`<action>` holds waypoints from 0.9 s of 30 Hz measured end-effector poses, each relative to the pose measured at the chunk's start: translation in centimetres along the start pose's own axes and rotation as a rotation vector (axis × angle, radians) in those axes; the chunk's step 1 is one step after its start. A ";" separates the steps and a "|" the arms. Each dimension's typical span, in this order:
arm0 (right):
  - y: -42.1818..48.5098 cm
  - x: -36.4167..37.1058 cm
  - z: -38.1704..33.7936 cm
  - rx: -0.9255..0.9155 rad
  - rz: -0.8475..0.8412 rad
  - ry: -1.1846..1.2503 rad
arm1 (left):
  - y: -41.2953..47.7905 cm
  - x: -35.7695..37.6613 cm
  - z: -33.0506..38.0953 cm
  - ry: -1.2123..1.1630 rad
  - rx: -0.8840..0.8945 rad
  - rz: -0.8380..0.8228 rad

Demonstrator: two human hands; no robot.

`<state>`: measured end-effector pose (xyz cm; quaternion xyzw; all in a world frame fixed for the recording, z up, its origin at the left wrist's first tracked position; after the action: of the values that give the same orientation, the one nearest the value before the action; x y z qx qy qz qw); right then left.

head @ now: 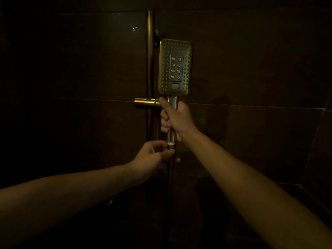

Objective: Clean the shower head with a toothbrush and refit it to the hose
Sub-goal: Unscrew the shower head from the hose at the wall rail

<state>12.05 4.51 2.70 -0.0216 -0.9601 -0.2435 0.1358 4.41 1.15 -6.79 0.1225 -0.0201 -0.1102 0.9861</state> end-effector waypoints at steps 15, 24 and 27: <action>0.4 -0.3 -0.4 -0.001 -0.004 0.009 | 0.3 0.4 0.0 -0.089 0.041 0.011; 0.1 -0.1 -0.6 -0.024 -0.032 -0.003 | 0.6 0.2 -0.2 -0.052 0.032 0.086; 0.2 0.0 -0.6 -0.020 -0.031 -0.005 | 0.8 -0.2 -0.2 -0.050 0.042 0.157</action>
<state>12.23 4.41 3.32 -0.0088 -0.9582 -0.2549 0.1293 4.37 2.04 -6.76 0.1386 -0.0568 -0.0352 0.9881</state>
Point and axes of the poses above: each hand's wrist, its own y-axis towards the middle knuckle, its own x-axis out of the palm, z = x × y, the point moved 8 cm from there along y, towards the middle knuckle, and after that the axes turned 11 degrees about z, right-handed, at the moved point
